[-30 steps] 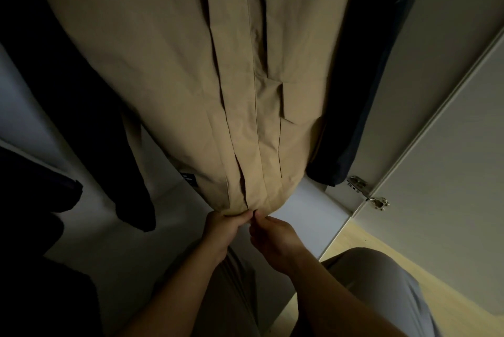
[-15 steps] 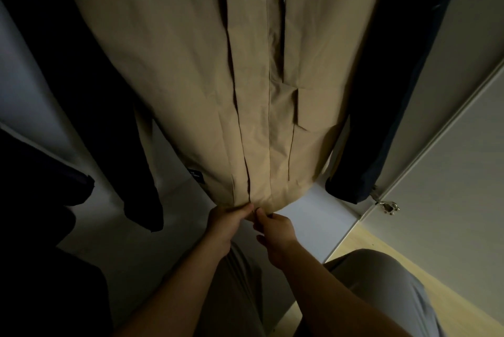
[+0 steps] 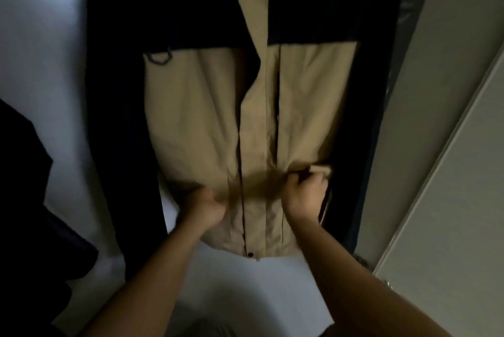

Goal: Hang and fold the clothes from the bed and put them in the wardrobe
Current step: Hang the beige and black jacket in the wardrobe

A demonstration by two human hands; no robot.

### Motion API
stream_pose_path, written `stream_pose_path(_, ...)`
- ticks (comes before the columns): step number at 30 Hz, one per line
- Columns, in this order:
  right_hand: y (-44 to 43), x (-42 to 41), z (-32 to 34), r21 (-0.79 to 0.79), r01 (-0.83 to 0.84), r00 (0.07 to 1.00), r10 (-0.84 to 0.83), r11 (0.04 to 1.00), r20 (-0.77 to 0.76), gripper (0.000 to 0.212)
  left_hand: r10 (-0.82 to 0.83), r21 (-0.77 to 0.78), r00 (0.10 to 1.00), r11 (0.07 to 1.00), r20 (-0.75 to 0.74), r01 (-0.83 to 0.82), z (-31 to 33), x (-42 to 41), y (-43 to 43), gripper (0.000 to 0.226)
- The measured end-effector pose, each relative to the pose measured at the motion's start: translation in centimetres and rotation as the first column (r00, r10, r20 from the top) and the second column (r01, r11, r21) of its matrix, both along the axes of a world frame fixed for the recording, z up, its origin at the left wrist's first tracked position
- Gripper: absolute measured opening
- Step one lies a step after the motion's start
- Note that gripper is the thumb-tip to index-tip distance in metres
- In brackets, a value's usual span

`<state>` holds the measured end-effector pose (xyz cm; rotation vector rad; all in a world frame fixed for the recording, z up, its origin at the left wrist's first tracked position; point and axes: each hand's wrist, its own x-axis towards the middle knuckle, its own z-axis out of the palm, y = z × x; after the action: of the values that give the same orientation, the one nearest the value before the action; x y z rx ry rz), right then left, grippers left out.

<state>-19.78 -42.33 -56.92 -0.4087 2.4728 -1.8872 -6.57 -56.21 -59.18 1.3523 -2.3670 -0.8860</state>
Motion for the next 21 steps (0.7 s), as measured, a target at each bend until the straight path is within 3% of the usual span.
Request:
stream_pose_path(2,0.0,-0.9,5.8,-0.097,-0.016,0.992,0.004,0.995,-0.125,0.018,0.051,-0.175,0.981,0.981,-0.186,-0.084,6.2,0.2,-1.3,0.003)
stream_pose_path(4,-0.1,-1.7,11.4,-0.172,-0.026,0.982,-0.007,0.985,-0.189,0.011,0.066,-0.347,0.915,0.913,-0.397,-0.216,12.2,0.8,-2.3,0.008)
stream_pose_path(6,-0.3,-2.3,16.2,-0.216,-0.023,0.964,-0.035,0.976,-0.263,0.013,-0.006,-0.479,0.807,0.807,-0.591,-0.344,17.1,1.4,-3.0,0.005)
stream_pose_path(9,-0.5,-3.4,22.4,-0.228,0.086,0.870,-0.185,0.970,-0.457,0.023,-0.159,-0.580,0.655,0.645,-0.739,-0.498,23.2,1.9,-4.0,0.012)
stream_pose_path(13,-0.4,-5.0,28.9,-0.227,0.215,0.690,-0.313,0.950,-0.653,0.037,-0.171,-0.648,0.642,0.402,-0.748,-0.647,29.4,2.4,-6.1,0.028)
stream_pose_path(15,-0.2,-6.1,31.2,-0.142,0.201,0.648,-0.240,0.969,-0.723,0.039,-0.077,-0.665,0.708,0.429,-0.702,-0.612,31.7,2.4,-7.3,0.036)
stream_pose_path(18,-0.1,-7.6,33.5,0.121,0.065,0.687,0.044,0.990,-0.726,0.034,-0.020,-0.728,0.850,0.528,-0.526,-0.438,33.5,2.0,-8.9,0.040)
stream_pose_path(21,-0.5,-8.6,33.9,0.245,0.004,0.666,0.180,0.969,-0.723,0.030,-0.058,-0.748,0.890,0.568,-0.451,-0.343,34.4,1.6,-9.7,0.039)
